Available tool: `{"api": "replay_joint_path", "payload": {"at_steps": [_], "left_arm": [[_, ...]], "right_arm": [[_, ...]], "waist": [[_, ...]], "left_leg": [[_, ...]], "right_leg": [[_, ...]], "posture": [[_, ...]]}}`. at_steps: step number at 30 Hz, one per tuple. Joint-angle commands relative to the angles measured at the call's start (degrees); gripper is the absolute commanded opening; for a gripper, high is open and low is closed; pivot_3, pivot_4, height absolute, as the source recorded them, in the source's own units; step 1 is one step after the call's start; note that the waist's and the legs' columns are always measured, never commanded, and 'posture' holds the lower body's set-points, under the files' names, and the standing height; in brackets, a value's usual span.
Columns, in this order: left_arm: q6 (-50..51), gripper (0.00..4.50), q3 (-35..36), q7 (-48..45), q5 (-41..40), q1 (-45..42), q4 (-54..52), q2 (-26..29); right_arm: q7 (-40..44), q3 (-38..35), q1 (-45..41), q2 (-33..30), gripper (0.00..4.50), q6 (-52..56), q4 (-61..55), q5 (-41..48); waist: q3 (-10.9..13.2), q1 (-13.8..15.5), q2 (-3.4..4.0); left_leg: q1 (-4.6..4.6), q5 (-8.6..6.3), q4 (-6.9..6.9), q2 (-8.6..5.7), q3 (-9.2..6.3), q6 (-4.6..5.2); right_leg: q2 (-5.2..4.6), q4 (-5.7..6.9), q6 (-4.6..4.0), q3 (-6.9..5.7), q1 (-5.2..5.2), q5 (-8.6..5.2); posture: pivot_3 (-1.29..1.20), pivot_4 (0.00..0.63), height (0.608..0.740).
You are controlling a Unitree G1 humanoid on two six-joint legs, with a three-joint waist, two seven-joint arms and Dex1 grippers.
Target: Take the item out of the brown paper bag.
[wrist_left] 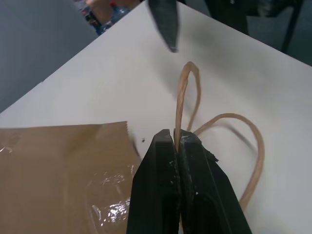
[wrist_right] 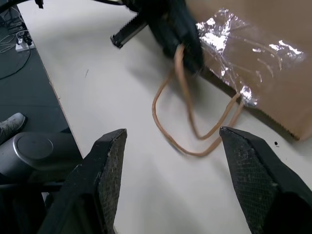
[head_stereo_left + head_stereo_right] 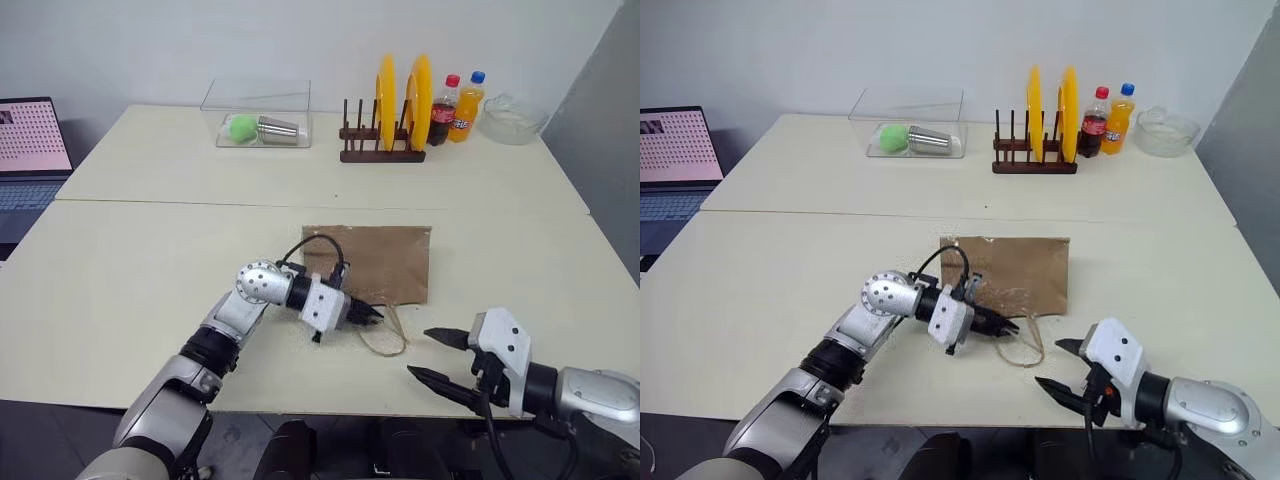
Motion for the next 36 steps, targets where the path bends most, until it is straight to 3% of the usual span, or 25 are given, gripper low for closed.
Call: {"api": "replay_joint_path", "payload": {"at_steps": [1,13,21,24,31,36], "left_arm": [[8.50,0.06,3.55,2.34,-3.34,-2.97,-4.84,-0.60],[12.70,0.06,5.96,3.05,-2.24,-4.44,-5.58,-0.41],[12.10,0.06,5.91,3.21,-1.70,-4.28,-5.23,-0.47],[12.72,0.00,6.06,3.25,-1.87,-3.81,-5.73,-0.38],[17.85,0.00,7.49,6.62,-2.14,-5.03,-7.21,-0.98],[29.31,0.00,9.71,12.71,-3.39,-8.43,-10.12,-2.43]], "right_arm": [[0.48,0.72,0.64,-2.91,3.20,-2.87,-4.31,-4.83],[2.22,18.40,-13.31,-4.40,3.20,-11.74,2.35,-21.51],[4.59,27.70,-21.45,-1.18,3.20,-15.55,10.56,-30.12],[4.88,29.29,-22.47,0.19,2.59,-16.87,13.69,-32.57],[6.46,30.84,-21.20,0.68,0.21,-17.62,15.62,-35.87],[7.61,32.44,-19.98,0.50,0.06,-17.85,16.76,-38.54]], "waist": [[0.00,-0.01,0.00],[0.00,-0.26,-0.01],[0.00,-0.30,-0.01],[0.00,-0.29,-0.01],[0.00,-0.30,0.00],[0.00,-0.31,-0.01]], "left_leg": [[0.00,0.00,0.00,0.00,0.00,0.00],[0.00,0.01,0.01,-0.01,-0.02,-0.01],[-0.01,0.01,0.01,-0.01,-0.02,-0.02],[-0.01,0.01,0.02,-0.02,-0.01,-0.02],[0.00,0.01,0.03,-0.02,-0.02,-0.02],[-0.01,0.01,0.04,-0.02,-0.02,-0.02]], "right_leg": [[0.00,-0.01,0.00,0.00,0.00,0.00],[0.01,-0.02,0.00,0.01,0.00,0.00],[0.00,-0.02,0.00,0.01,-0.01,0.00],[-0.01,-0.01,-0.01,0.03,-0.01,0.00],[-0.01,0.01,-0.01,0.02,-0.02,0.00],[0.00,0.03,-0.01,0.02,-0.02,0.00]], "posture": [[0.00,0.150,0.740],[0.00,0.150,0.740],[0.00,0.150,0.740],[0.00,0.150,0.740],[0.00,0.150,0.740],[0.00,0.150,0.740]]}}
